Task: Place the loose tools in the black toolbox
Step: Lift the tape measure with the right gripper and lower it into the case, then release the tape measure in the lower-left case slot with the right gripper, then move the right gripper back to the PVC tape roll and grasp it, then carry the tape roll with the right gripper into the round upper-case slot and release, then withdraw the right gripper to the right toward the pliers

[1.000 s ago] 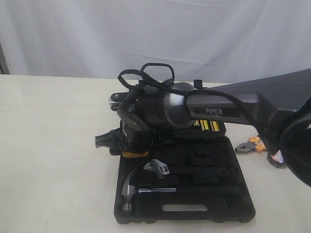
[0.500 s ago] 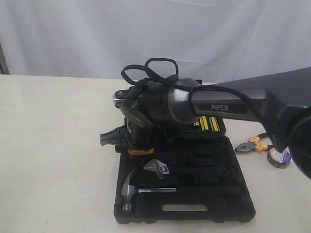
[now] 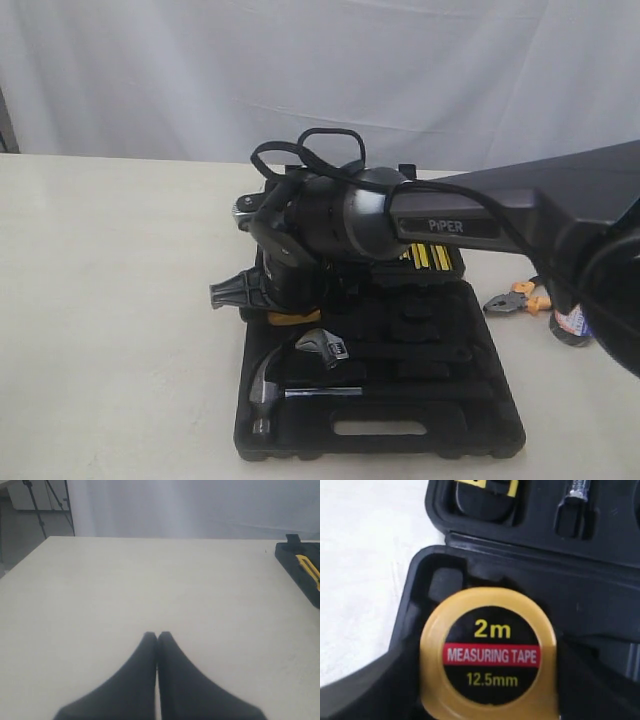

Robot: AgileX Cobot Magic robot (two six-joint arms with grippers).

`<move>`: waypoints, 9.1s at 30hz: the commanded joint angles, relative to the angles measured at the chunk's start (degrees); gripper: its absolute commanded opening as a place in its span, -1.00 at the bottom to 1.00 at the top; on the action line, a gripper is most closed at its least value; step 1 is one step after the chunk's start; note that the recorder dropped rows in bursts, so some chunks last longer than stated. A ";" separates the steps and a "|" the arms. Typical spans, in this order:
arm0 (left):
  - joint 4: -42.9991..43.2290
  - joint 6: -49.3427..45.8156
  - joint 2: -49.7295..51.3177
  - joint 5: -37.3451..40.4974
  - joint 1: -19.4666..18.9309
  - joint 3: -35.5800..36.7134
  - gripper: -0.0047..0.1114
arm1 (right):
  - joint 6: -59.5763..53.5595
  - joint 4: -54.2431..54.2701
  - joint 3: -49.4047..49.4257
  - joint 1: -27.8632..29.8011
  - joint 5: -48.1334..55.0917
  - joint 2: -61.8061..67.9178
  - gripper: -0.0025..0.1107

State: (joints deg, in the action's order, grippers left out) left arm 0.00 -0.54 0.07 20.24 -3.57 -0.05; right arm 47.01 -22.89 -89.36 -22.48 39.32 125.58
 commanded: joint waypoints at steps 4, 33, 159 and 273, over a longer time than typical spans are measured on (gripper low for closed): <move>0.00 0.12 -0.07 -0.62 0.25 0.05 -0.92 | -6.04 5.68 0.12 0.10 -0.02 0.00 0.42; 0.00 0.12 -0.07 -0.62 0.25 0.05 -0.92 | -9.62 3.36 0.12 -0.42 1.87 -6.97 -0.95; 0.00 0.12 -0.07 -0.62 0.25 0.05 -0.92 | -37.11 21.01 -4.13 19.52 -8.48 3.16 -0.96; 0.00 0.12 -0.07 -0.62 0.25 0.05 -0.92 | -48.98 15.31 -4.51 40.53 27.08 -15.17 -0.92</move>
State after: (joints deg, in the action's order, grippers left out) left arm 0.00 -0.54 0.07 20.24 -3.57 -0.05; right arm 0.00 -7.16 -93.80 14.23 62.60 109.78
